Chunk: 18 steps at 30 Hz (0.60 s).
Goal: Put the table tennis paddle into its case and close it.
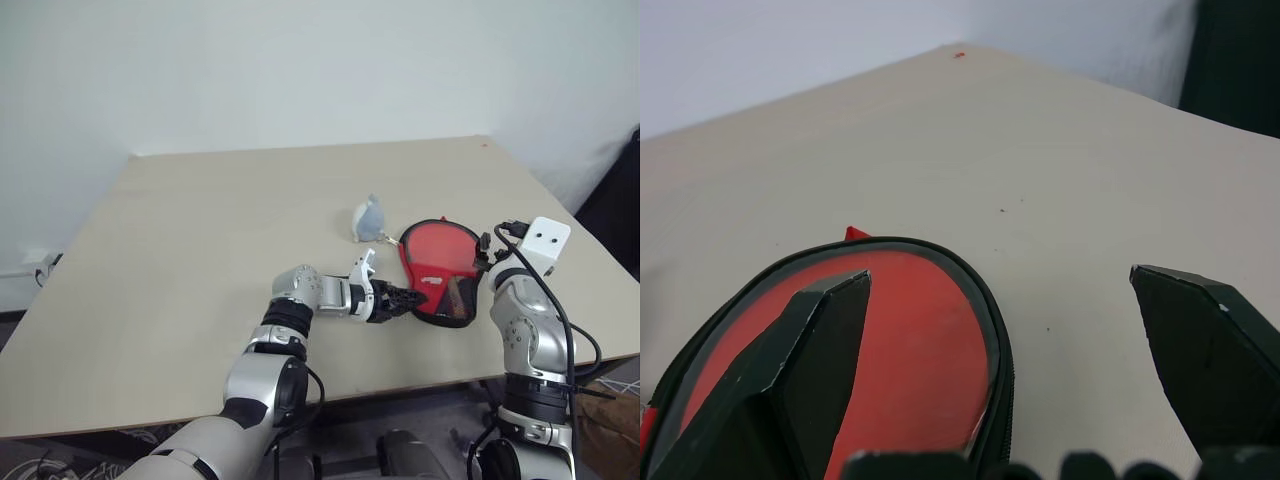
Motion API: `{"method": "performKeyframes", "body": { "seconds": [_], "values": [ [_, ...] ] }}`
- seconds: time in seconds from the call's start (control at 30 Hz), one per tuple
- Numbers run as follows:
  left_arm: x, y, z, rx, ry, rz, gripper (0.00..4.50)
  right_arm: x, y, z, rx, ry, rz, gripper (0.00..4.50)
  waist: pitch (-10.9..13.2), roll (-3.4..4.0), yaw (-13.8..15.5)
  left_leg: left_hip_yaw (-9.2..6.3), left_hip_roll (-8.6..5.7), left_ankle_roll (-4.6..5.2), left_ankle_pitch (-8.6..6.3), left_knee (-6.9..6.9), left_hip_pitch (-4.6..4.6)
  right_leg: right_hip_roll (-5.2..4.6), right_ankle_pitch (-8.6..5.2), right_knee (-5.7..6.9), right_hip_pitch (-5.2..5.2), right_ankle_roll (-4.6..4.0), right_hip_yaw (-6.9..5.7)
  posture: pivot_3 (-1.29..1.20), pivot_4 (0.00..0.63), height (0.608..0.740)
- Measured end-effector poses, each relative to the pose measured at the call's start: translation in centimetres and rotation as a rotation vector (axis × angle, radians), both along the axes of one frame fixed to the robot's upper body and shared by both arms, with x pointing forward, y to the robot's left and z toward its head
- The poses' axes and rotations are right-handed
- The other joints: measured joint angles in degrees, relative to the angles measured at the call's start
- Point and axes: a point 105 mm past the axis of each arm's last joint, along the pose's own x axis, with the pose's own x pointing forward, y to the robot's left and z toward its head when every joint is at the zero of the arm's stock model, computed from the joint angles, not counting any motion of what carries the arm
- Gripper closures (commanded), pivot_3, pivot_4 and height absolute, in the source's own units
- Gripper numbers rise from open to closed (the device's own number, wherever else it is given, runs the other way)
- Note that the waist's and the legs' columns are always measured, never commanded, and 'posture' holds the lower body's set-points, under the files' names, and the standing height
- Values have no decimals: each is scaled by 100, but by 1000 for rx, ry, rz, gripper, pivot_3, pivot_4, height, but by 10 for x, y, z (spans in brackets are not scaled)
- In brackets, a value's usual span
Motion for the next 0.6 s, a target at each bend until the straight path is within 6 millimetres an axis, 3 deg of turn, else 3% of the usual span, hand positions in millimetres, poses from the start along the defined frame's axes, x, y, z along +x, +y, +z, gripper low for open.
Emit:
{"method": "performKeyframes", "body": {
  "seconds": [0.17,0.6],
  "values": [
    [1,2,0,2,-3,6,4433,2,1,1,1,-2,3,0,0,0,0,0,0,0,0,1,0,0,0,0,0,0,0,0,0,740],
    [5,9,1,-5,0,28,4485,3,2,1,1,-4,7,0,0,0,-3,0,0,0,0,1,1,0,0,1,0,0,0,0,0,740]
  ]
}}
